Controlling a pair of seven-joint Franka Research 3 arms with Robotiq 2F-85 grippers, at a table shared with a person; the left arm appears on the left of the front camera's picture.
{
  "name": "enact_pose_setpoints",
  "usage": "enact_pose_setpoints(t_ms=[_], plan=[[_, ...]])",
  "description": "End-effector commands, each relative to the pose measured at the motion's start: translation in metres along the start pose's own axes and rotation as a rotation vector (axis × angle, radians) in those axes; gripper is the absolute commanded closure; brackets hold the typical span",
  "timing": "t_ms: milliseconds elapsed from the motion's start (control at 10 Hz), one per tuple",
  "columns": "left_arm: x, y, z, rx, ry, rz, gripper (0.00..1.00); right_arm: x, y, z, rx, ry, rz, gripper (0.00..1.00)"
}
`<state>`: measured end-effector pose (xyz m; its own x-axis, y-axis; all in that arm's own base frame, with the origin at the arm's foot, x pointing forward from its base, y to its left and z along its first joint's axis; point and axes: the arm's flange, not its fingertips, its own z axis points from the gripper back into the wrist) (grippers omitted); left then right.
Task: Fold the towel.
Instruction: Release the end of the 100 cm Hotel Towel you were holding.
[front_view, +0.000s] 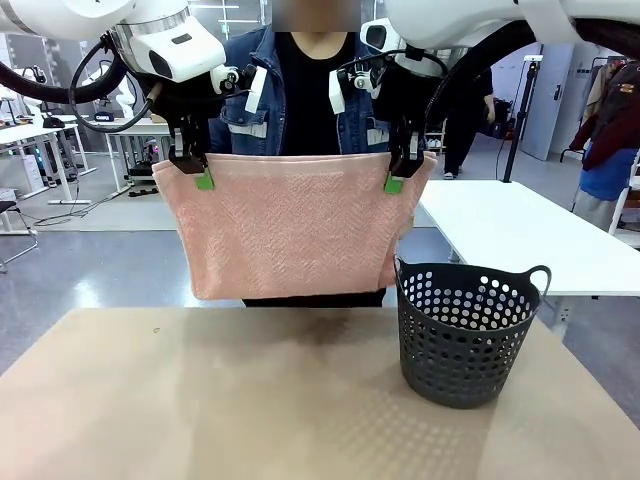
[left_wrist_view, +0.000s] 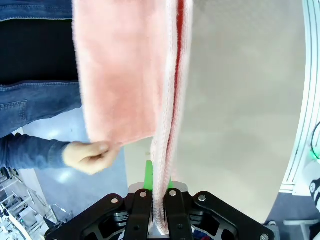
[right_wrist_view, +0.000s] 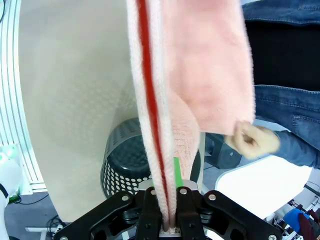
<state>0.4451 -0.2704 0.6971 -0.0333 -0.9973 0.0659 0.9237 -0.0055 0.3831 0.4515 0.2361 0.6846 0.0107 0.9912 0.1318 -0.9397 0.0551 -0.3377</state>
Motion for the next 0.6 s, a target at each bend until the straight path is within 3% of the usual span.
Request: enact_pose_setpoints(t_ms=[0,500], plan=[[-0.0007,0.0021,0.0019,0.01,0.01,-0.008,1.0,-0.0016,-0.0009,0.001,-0.003,0.002,0.0,1.0],[-0.0007,0.0021,0.0019,0.01,0.01,-0.008,1.0,-0.0016,-0.0009,0.001,-0.003,0.002,0.0,1.0]])
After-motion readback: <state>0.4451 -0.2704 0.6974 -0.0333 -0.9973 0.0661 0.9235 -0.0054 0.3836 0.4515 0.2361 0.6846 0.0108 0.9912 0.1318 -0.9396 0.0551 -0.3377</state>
